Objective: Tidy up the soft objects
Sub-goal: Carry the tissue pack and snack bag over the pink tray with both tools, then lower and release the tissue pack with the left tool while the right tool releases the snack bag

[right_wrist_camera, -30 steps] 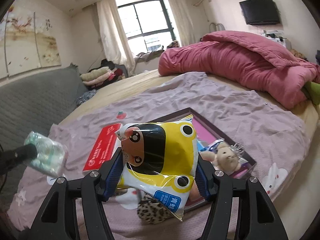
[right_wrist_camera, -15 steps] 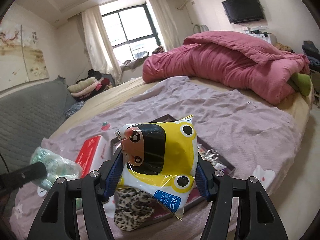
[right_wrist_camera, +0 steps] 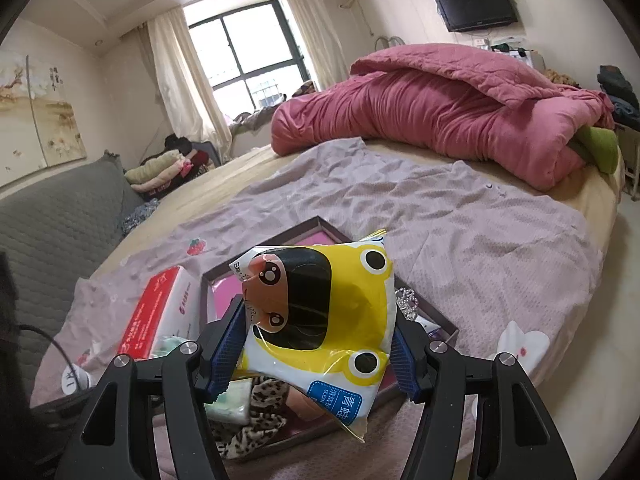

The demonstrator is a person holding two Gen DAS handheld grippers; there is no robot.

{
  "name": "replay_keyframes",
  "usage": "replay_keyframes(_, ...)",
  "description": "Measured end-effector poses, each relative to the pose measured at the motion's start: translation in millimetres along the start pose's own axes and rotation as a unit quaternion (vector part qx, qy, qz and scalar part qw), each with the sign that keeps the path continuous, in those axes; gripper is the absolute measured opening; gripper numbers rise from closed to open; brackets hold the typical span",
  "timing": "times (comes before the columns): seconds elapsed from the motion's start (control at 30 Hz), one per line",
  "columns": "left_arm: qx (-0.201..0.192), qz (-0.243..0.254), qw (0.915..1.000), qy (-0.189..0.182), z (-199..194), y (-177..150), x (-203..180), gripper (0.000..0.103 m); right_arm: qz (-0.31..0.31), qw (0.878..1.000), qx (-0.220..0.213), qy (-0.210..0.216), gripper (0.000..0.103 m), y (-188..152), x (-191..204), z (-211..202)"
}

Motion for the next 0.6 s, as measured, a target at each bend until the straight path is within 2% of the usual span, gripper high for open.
replay_keyframes(0.2,0.004,-0.001,0.9999,0.012,22,2,4,0.018,-0.015,1.000,0.008,-0.001,0.066,0,4,11)
replay_keyframes(0.43,0.013,-0.018,0.9997,0.011,37,-1,16,0.020,-0.037,0.998,0.043,-0.013,0.066,-5,11,35)
replay_keyframes(0.6,0.013,-0.015,0.9998,0.004,38,-3,17,0.020,-0.048,0.995,0.084,-0.024,0.066,-13,13,59)
Point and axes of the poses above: each gripper's, at about its wrist camera, not at the fingertips, and z roughly the way its jaws point, x to its left, y to its top, the point moved 6 cm from there along z, roughly the way its jaws point, and after that the axes turned 3 degrees about x, right-handed, at the moved point
